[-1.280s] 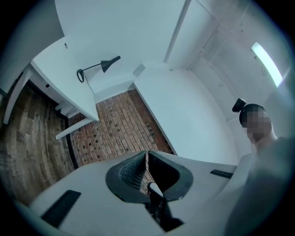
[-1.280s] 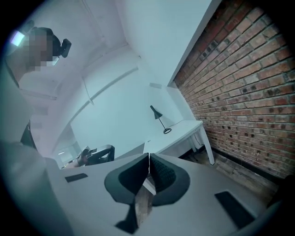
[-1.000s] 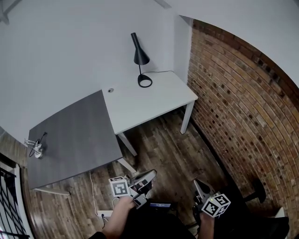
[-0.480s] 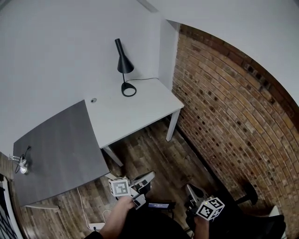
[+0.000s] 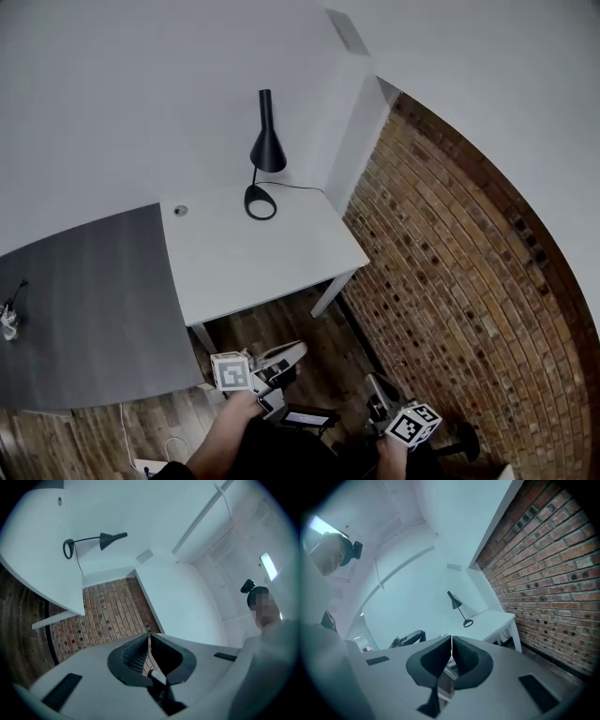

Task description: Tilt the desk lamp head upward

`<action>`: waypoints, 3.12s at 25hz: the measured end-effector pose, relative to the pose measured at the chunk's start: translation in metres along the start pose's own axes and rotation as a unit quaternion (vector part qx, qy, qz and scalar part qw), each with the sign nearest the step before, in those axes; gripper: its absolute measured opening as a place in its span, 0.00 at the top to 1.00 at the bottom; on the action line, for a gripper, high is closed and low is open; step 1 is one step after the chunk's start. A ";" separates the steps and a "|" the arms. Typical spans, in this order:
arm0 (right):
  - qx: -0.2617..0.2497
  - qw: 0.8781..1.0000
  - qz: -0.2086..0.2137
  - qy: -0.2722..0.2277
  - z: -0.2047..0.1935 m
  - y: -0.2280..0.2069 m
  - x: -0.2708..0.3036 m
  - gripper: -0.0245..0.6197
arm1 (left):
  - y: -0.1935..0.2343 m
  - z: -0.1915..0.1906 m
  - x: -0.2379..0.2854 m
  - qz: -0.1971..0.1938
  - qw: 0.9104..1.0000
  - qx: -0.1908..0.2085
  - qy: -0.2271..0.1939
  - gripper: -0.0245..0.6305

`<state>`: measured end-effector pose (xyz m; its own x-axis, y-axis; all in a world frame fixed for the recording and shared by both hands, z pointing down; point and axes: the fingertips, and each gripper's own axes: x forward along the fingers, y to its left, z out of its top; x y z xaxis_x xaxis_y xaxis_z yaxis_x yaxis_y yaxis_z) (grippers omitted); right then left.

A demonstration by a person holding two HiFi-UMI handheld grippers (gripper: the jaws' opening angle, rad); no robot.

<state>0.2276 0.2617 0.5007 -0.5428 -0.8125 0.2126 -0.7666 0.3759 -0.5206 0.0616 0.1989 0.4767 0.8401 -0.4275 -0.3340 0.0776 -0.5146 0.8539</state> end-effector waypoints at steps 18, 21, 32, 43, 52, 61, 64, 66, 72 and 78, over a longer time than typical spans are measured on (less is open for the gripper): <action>0.029 0.996 0.066 0.048 0.016 0.004 0.138 0.94 | 0.068 0.097 -0.034 0.055 0.996 -0.009 -0.070 0.94; 0.043 0.994 0.087 0.052 0.026 -0.014 0.163 0.94 | 0.084 0.109 -0.023 0.075 0.994 -0.002 -0.075 0.94; 0.067 0.978 0.181 0.077 0.098 -0.087 0.249 0.94 | 0.111 0.161 0.050 0.142 0.981 0.057 -0.115 0.94; 0.096 0.950 0.272 0.119 0.105 -0.116 0.281 0.94 | 0.126 0.152 0.055 0.227 0.958 0.058 -0.164 0.94; 0.114 0.949 0.281 0.081 0.140 -0.110 0.288 0.94 | 0.130 0.179 0.087 0.201 0.966 0.054 -0.156 0.94; 0.092 0.958 0.264 0.060 0.173 -0.101 0.319 0.94 | 0.146 0.225 0.111 0.154 0.976 0.040 -0.149 0.94; 0.088 0.959 0.261 0.066 0.173 -0.091 0.337 0.94 | 0.152 0.242 0.106 0.147 0.977 0.035 -0.152 0.94; 0.084 0.959 0.261 0.071 0.173 -0.082 0.350 0.94 | 0.154 0.254 0.099 0.142 0.976 0.033 -0.159 0.94; 0.071 0.960 0.255 0.089 0.167 -0.062 0.380 0.94 | 0.167 0.284 0.077 0.130 0.974 0.019 -0.183 0.94; 0.063 0.963 0.240 0.106 0.158 -0.045 0.408 0.94 | 0.175 0.308 0.054 0.118 0.974 0.005 -0.194 0.94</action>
<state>0.0949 -0.1573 0.4806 -0.8925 -0.4439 0.0802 -0.3696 0.6176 -0.6943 -0.0446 -0.1429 0.4849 0.5683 -0.7819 -0.2563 -0.0994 -0.3744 0.9219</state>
